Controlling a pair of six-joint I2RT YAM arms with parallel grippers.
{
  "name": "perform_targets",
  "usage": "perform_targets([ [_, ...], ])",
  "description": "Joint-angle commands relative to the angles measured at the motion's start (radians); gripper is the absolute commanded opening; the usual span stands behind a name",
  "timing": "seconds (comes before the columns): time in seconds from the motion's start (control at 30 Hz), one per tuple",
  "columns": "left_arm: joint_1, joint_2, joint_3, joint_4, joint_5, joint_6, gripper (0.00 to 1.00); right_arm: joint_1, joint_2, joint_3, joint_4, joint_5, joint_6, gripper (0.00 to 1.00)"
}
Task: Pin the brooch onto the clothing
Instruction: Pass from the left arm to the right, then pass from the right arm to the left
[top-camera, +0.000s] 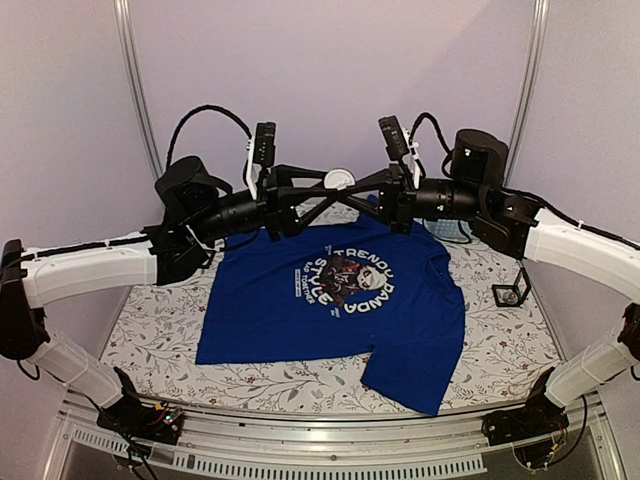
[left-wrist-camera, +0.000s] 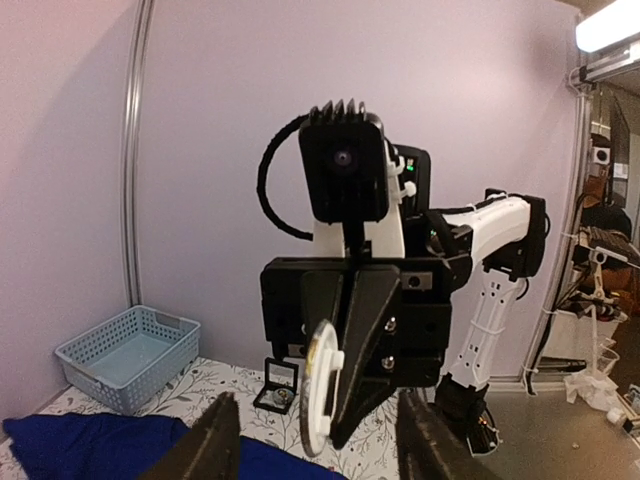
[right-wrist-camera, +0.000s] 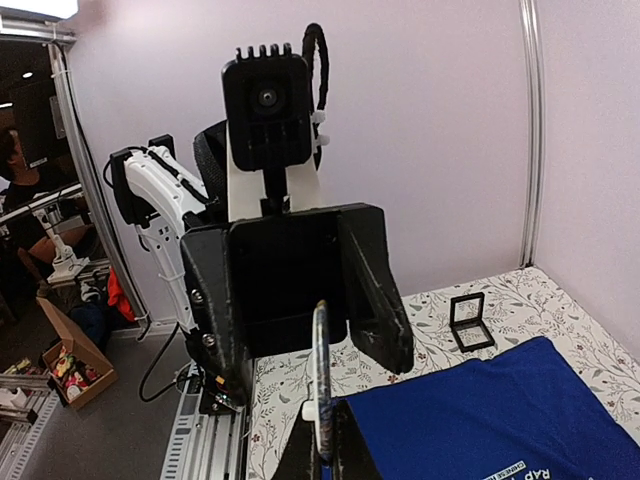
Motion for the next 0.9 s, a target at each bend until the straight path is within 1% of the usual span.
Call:
perform_targets([
  [0.0,0.002,-0.089,-0.037,-0.136,-0.035,0.086,0.73,-0.005,-0.004,0.144,-0.351,-0.048,-0.197,0.0],
  [0.07,0.01,-0.134,-0.045,-0.217,-0.049,0.149,0.79,-0.006,0.019,0.205,-0.557,-0.063,-0.306,0.0],
  [0.1,0.013,-0.15,-0.037,-0.275,-0.051,0.187,0.81,-0.006,0.033,0.247,-0.666,-0.063,-0.385,0.0],
  [0.2,0.016,-0.162,0.013,-0.462,-0.081,0.269,0.82,-0.004,0.125,0.391,-0.987,-0.046,-0.52,0.0],
  [0.27,0.016,-0.162,0.036,-0.555,-0.041,0.31,0.8,-0.001,0.18,0.464,-1.12,-0.012,-0.588,0.0],
  [0.3,0.016,-0.163,0.043,-0.587,-0.01,0.33,0.78,0.002,0.203,0.485,-1.158,0.011,-0.601,0.0],
  [0.33,0.016,-0.162,0.048,-0.61,0.022,0.343,0.75,0.001,0.211,0.498,-1.177,0.031,-0.614,0.0],
  [0.4,0.016,-0.157,0.054,-0.629,0.051,0.344,0.67,0.005,0.218,0.512,-1.184,0.052,-0.623,0.0],
  [0.47,0.016,-0.136,0.065,-0.642,0.043,0.325,0.52,0.012,0.219,0.52,-1.17,0.048,-0.633,0.0],
  [0.5,0.015,-0.124,0.074,-0.653,0.033,0.321,0.46,0.014,0.22,0.522,-1.162,0.042,-0.635,0.0],
  [0.53,0.016,-0.11,0.089,-0.696,0.028,0.322,0.42,0.02,0.224,0.524,-1.155,0.038,-0.636,0.0],
  [0.6,0.016,-0.091,0.099,-0.728,0.036,0.334,0.41,0.026,0.23,0.521,-1.14,0.03,-0.634,0.0],
  [0.67,0.016,-0.077,0.098,-0.734,0.051,0.342,0.45,0.034,0.233,0.512,-1.123,0.033,-0.626,0.0],
  [0.73,0.014,-0.06,0.093,-0.717,0.066,0.342,0.46,0.041,0.236,0.505,-1.111,0.042,-0.62,0.0],
  [0.8,0.014,-0.038,0.096,-0.701,0.083,0.328,0.42,0.047,0.243,0.502,-1.106,0.043,-0.617,0.0],
  [0.87,0.015,-0.023,0.101,-0.689,0.09,0.312,0.36,0.054,0.249,0.501,-1.102,0.041,-0.615,0.0],
])
